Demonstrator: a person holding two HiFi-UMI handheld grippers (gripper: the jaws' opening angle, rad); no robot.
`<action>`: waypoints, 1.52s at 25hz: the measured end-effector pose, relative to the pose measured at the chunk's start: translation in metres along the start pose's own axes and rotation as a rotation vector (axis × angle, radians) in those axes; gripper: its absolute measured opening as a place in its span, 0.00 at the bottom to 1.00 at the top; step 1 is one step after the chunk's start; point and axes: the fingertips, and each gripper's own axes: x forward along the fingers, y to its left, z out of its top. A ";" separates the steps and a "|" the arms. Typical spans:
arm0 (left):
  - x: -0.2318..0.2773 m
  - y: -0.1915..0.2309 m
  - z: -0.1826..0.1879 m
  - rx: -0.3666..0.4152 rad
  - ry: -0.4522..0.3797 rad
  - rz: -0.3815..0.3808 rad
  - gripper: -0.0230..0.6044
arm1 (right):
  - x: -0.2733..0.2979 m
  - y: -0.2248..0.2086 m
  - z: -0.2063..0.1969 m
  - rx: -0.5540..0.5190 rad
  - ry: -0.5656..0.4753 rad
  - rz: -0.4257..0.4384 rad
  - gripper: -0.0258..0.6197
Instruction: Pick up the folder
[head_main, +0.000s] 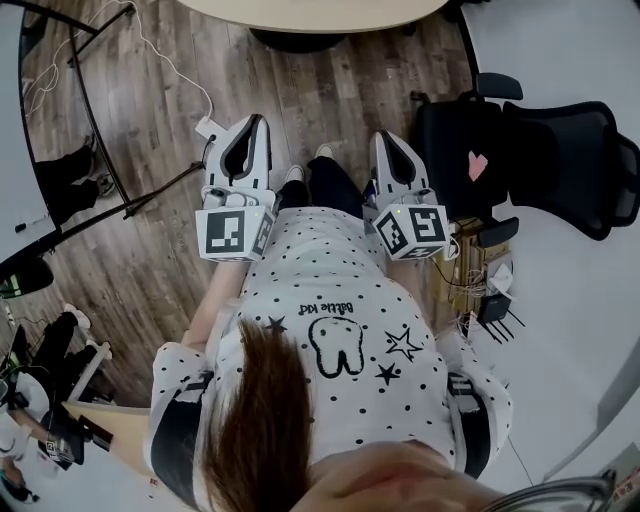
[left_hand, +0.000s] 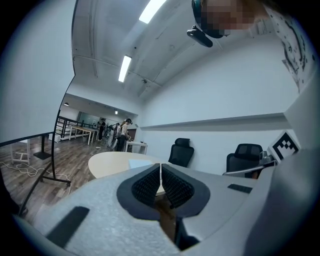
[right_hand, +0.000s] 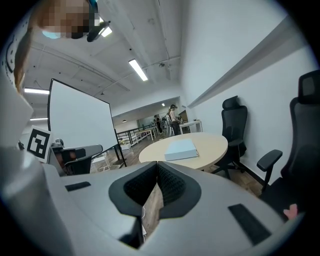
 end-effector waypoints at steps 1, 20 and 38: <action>0.002 0.002 -0.002 0.005 0.005 0.004 0.07 | 0.002 -0.002 -0.001 0.004 0.006 0.002 0.05; 0.093 0.006 -0.002 -0.018 0.036 0.123 0.07 | 0.084 -0.073 0.046 -0.020 0.038 0.110 0.05; 0.147 -0.028 0.003 0.023 0.007 0.126 0.07 | 0.105 -0.125 0.065 -0.022 0.019 0.160 0.05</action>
